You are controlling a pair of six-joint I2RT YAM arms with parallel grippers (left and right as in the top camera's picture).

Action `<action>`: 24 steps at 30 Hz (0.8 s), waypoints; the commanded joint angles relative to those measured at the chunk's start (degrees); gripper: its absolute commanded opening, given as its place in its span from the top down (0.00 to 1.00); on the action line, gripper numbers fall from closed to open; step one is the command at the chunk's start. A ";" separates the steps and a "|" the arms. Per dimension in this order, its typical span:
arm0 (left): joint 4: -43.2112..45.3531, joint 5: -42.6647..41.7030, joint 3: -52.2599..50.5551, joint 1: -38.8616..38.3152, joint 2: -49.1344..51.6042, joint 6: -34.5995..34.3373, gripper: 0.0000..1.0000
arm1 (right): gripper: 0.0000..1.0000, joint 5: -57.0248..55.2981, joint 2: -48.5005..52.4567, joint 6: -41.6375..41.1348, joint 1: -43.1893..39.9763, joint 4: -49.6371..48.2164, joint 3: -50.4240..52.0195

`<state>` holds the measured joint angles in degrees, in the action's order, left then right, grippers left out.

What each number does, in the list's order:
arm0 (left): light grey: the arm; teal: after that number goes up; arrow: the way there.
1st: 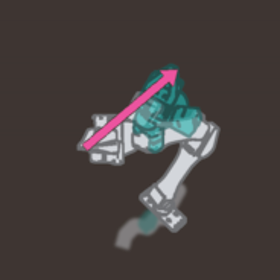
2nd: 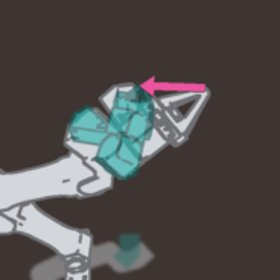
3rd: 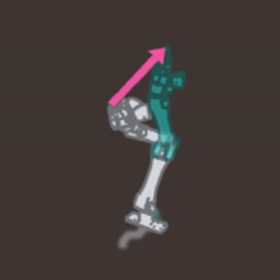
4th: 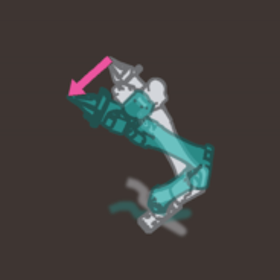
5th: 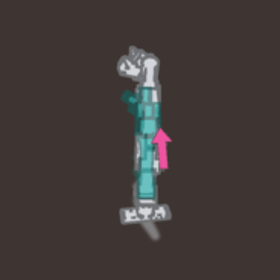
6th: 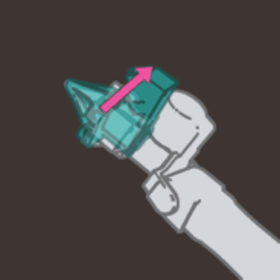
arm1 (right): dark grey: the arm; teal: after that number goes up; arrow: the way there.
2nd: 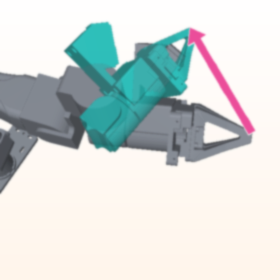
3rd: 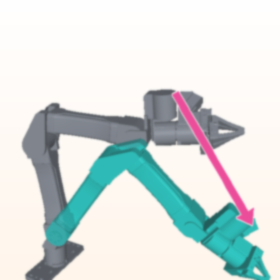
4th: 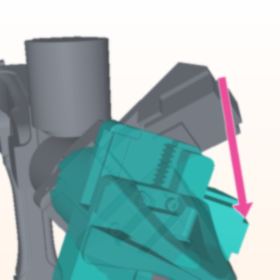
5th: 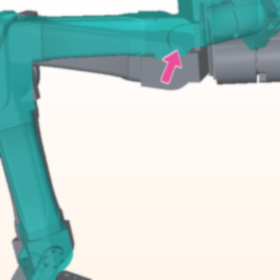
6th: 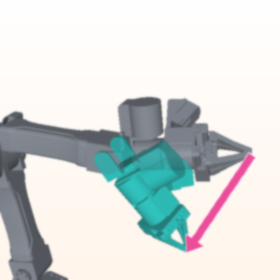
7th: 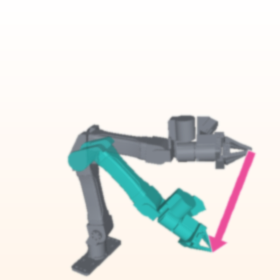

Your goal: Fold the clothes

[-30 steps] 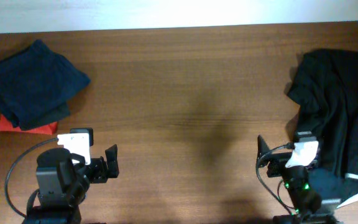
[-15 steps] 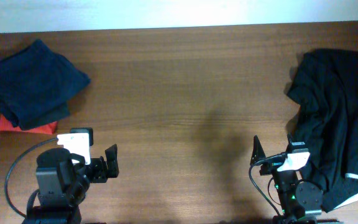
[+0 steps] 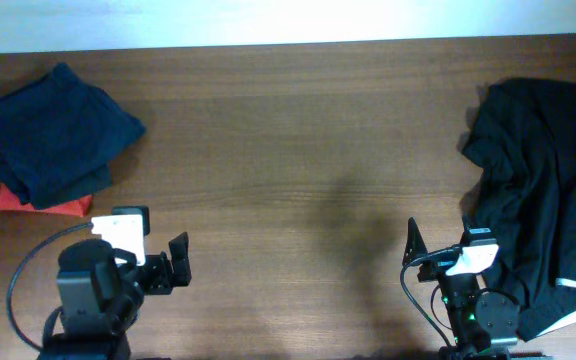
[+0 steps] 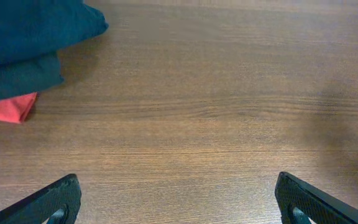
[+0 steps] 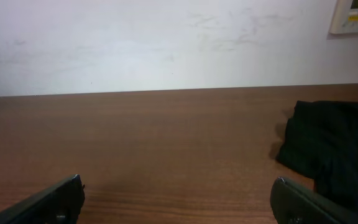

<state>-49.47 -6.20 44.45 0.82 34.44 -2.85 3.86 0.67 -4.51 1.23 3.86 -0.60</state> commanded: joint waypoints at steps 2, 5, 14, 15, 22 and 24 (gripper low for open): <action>2.38 3.26 -9.55 0.07 -11.47 0.28 0.01 | 0.01 -0.70 -0.31 -0.42 0.31 0.35 0.28; 12.59 3.21 -24.06 -0.81 -23.65 0.28 0.01 | 0.01 -0.70 -0.31 -0.42 0.31 0.33 0.28; 45.22 6.88 -43.95 -3.45 -34.16 1.16 0.01 | 0.01 -0.70 -0.31 -0.42 0.31 0.35 0.28; 44.76 6.86 -43.95 -3.45 -34.16 1.16 0.01 | 0.01 -0.70 -0.31 -0.42 0.31 0.35 0.28; 44.74 6.86 -43.93 -3.45 -34.14 1.16 0.01 | 0.01 -0.70 -0.31 -0.42 0.31 0.35 0.28; 44.74 6.86 -43.93 -3.43 -34.14 1.16 0.01 | 0.01 -0.70 -0.31 -0.42 0.31 0.35 0.28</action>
<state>-4.82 0.05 0.97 -2.24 0.69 -2.61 3.86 0.73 -4.51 1.23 3.86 -0.58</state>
